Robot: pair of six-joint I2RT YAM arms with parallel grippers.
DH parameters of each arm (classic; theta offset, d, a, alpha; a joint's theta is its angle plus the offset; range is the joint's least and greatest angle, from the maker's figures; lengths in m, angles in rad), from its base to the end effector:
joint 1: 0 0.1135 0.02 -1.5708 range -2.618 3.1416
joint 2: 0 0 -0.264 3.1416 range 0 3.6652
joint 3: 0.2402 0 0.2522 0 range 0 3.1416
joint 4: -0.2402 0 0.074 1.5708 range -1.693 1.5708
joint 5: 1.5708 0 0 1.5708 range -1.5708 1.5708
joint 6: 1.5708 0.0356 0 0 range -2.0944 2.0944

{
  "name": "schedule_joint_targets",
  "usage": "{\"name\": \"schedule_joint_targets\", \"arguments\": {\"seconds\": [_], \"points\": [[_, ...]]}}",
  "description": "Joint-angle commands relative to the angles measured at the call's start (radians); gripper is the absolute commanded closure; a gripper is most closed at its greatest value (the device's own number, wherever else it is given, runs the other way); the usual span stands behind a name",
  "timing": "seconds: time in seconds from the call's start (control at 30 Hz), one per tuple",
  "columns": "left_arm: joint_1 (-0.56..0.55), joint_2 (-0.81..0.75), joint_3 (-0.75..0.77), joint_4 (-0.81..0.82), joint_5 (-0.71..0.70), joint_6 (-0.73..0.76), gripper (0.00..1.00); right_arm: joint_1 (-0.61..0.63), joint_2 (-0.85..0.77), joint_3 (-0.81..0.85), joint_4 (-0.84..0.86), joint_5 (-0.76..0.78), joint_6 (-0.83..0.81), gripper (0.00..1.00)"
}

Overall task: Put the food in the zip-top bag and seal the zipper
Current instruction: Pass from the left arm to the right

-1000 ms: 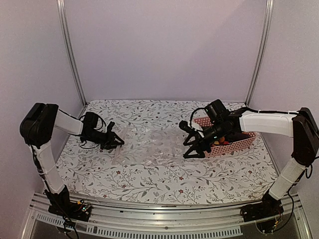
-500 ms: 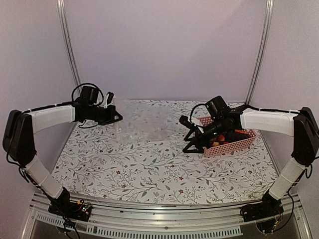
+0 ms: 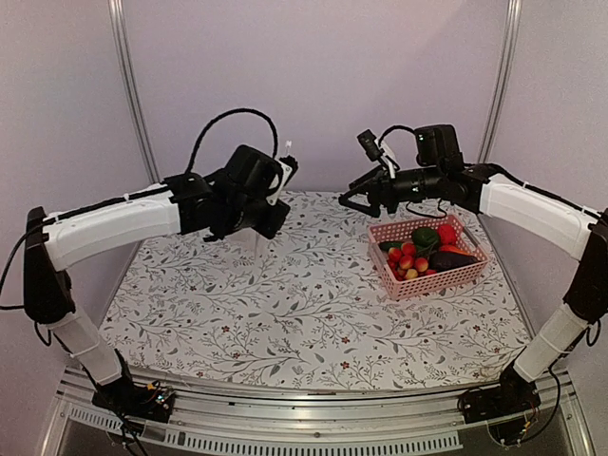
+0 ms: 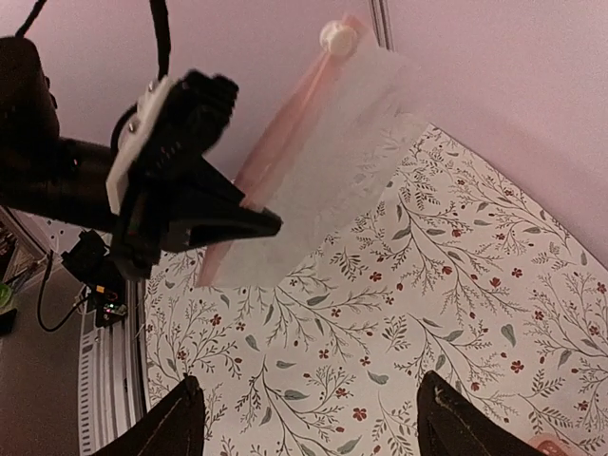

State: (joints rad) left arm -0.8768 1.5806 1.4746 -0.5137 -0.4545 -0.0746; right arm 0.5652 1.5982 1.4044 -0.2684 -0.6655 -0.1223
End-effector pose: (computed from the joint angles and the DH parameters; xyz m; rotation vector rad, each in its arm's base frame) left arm 0.2415 -0.2658 0.3497 0.5913 2.0363 -0.0637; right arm 0.3011 0.2170 0.3436 -1.0824 1.7478 0.9511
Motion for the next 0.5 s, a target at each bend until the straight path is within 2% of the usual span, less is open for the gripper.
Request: {"name": "schedule_joint_targets", "arguments": {"seconds": [0.0,0.13,0.3,0.47], "points": [[-0.101,0.145,-0.013,-0.062,-0.203,0.027,1.0,0.001,-0.005,-0.015,0.105,-0.021,0.204,0.26],[-0.155,0.204,-0.013,0.001,-0.199,-0.017,1.0,0.001,-0.009,-0.075,0.139,-0.012,0.254,0.25],[-0.182,0.227,-0.005,0.038,-0.203,-0.069,1.0,-0.013,-0.024,-0.147,0.163,0.079,0.336,0.24],[-0.185,0.228,-0.004,0.069,-0.166,-0.114,1.0,-0.022,-0.067,-0.222,0.228,0.032,0.433,0.26]]}}
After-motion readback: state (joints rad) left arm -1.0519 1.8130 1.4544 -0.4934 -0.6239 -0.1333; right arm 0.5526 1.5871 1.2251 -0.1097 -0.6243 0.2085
